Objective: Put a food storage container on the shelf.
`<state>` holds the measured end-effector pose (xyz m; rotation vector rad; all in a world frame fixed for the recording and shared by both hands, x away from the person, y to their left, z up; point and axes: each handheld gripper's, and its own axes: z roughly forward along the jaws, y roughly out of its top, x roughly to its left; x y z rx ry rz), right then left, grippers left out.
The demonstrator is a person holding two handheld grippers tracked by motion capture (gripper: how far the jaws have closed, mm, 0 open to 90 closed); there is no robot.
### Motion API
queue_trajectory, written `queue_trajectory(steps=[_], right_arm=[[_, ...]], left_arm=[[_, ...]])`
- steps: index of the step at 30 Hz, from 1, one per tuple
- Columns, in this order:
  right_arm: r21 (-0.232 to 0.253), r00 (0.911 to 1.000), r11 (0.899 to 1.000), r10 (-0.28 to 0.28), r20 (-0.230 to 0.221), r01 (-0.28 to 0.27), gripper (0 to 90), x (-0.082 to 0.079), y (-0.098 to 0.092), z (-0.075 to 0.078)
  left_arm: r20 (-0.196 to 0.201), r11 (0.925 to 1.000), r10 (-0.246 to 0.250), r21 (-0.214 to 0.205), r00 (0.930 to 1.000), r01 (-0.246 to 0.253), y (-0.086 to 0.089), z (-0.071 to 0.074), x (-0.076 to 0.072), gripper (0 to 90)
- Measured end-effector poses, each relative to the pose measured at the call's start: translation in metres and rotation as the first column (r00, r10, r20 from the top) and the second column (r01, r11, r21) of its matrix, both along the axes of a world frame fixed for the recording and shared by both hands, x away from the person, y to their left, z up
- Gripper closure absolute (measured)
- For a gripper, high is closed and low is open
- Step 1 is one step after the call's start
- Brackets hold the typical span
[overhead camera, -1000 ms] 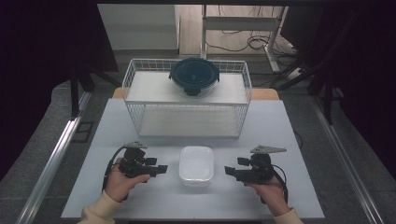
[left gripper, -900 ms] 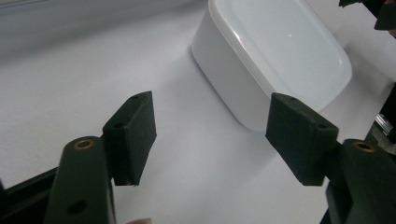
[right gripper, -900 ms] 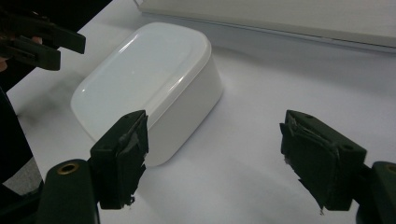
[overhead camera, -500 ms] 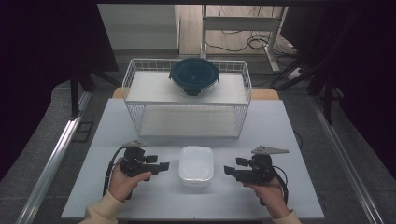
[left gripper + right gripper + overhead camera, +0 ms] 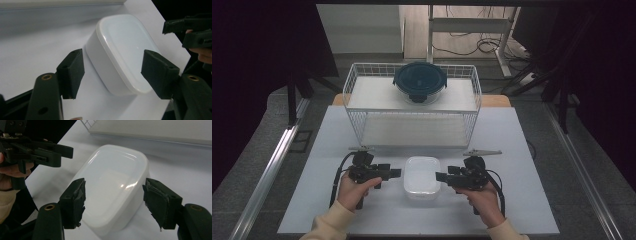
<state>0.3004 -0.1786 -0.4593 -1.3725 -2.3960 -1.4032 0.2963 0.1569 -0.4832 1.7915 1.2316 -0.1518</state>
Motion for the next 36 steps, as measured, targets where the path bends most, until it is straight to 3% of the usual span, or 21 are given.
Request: queue_trajectory(steps=[7,16,25,29,32,36], right_arm=[[-0.023,0.9976,0.999,-0.03,-0.061,0.029,37.1,0.013,0.007,-0.016],[0.021,0.9931,0.999,-0.027,-0.114,0.029,44.4,0.019,0.005,-0.028],[0.05,0.9866,0.998,-0.025,-0.161,0.034,49.5,0.02,0.004,-0.034],[0.072,0.9819,0.997,-0.021,-0.188,0.035,54.8,0.02,0.003,-0.037],[0.085,0.9782,0.995,-0.031,-0.205,0.049,60.5,0.02,0.001,-0.037],[0.111,0.9697,0.99,-0.055,-0.238,0.083,65.8,0.018,-0.002,-0.036]], left_arm=[[-0.055,0.9975,0.003,-0.07,0.9985,-0.007,-0.003,-0.01,0.009,37.0],[-0.099,0.9964,-0.031,-0.082,0.9946,0.023,-0.017,-0.02,0.012,41.1],[-0.135,0.9953,-0.049,-0.09,0.9896,0.037,-0.022,-0.026,0.013,53.4],[-0.149,0.9918,-0.062,-0.12,0.9869,0.045,-0.022,-0.028,0.013,58.4],[-0.188,0.9825,-0.051,-0.185,0.9809,0.016,-0.015,-0.033,0.014,62.9],[-0.165,0.9853,-0.042,-0.17,0.9854,0.014,-0.015,-0.03,0.01,68.0]])
